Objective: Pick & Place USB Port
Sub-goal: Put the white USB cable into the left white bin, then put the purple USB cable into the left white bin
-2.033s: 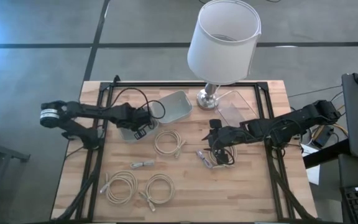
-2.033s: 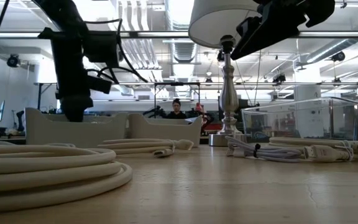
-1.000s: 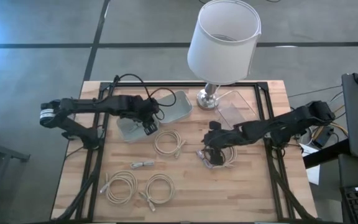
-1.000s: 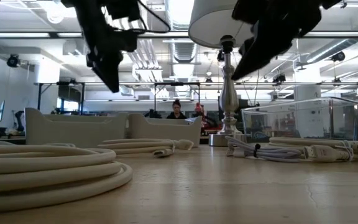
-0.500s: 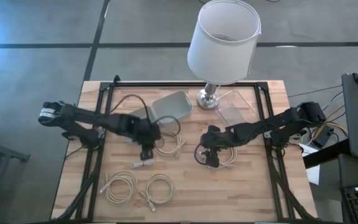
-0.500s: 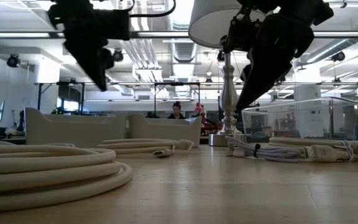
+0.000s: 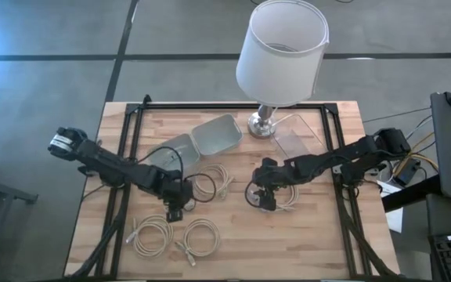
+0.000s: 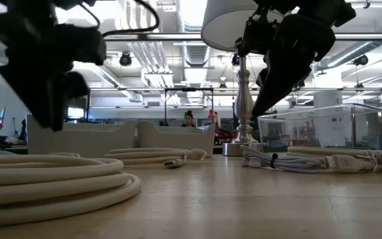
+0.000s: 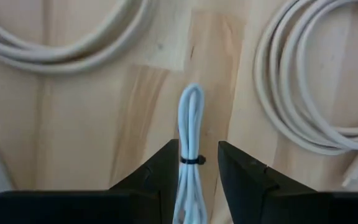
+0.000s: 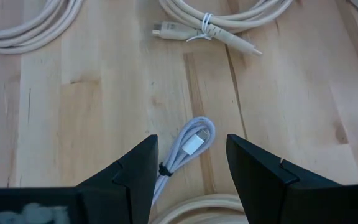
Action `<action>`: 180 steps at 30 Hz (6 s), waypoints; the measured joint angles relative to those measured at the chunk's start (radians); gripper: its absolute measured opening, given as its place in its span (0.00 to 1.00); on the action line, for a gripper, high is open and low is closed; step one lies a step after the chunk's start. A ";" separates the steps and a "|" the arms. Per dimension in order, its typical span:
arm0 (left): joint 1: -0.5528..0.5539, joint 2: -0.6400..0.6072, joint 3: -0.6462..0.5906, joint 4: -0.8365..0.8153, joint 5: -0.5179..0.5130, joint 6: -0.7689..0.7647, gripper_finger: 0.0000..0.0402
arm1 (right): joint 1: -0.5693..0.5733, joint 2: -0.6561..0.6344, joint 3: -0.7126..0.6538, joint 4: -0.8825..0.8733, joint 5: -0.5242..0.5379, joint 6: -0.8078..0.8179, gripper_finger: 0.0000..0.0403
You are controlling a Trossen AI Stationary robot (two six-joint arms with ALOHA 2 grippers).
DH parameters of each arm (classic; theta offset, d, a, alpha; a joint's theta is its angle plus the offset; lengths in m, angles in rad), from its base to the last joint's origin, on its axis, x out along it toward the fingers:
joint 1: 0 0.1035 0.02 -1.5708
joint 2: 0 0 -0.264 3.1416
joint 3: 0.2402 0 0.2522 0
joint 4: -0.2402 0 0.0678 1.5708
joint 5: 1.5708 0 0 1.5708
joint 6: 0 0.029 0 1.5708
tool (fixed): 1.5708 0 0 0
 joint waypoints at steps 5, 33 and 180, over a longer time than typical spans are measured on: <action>-0.010 0.000 -0.090 0.116 0.037 -0.070 0.28 | 0.000 0.000 0.000 0.000 0.000 -0.020 0.46; -0.011 0.001 -0.240 0.380 0.007 -0.122 0.12 | -0.025 -0.002 0.066 0.002 0.000 -0.288 0.46; 0.523 -0.058 0.088 0.236 -0.043 0.420 0.41 | -0.041 0.265 0.330 -0.108 -0.049 -0.225 0.05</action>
